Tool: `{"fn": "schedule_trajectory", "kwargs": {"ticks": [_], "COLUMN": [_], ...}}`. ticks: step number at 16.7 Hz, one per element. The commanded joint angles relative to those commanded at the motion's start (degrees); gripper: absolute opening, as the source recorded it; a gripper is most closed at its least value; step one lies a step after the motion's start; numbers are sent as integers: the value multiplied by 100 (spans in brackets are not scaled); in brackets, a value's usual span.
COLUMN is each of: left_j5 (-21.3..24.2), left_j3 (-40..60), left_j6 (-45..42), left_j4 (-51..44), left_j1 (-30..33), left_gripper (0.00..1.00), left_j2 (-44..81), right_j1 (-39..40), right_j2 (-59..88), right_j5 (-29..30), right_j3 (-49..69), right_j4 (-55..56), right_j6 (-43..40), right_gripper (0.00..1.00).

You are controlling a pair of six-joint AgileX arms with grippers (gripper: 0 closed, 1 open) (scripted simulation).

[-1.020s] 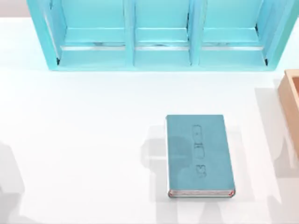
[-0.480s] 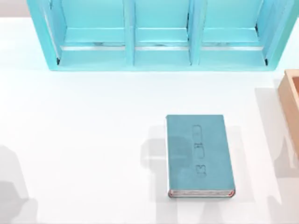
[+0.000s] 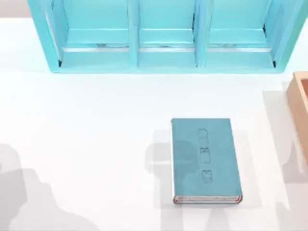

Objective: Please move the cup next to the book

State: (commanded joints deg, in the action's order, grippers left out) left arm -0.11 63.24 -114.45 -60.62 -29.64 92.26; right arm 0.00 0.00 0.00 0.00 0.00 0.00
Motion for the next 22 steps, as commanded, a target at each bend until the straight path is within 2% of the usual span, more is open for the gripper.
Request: {"fn": "schedule_trajectory", "kwargs": {"ticks": [4, 7, 17, 20, 22], "left_j5": [-5, 13, 181, 181, 153], "left_j3": [830, 1526, 3834, 4420, 4757], "left_j6": [1747, 3475, 10768, 12647, 13609], "left_j4": [-377, -753, -1915, -2094, -2170], "left_j1": [845, 1655, 4720, 5528, 5985], "left_gripper": [0, 0, 0, 0, 0], "left_j2": [542, 1058, 2614, 2863, 2975], "right_j1": [0, 0, 0, 0, 0], "right_j2": [0, 0, 0, 0, 0], "right_j5": [0, 0, 0, 0, 0], "right_j3": [0, 0, 0, 0, 0], "right_j4": [0, 0, 0, 0, 0], "right_j6": [0, 0, 0, 0, 0], "right_gripper": [100, 100, 100, 100, 100]}}
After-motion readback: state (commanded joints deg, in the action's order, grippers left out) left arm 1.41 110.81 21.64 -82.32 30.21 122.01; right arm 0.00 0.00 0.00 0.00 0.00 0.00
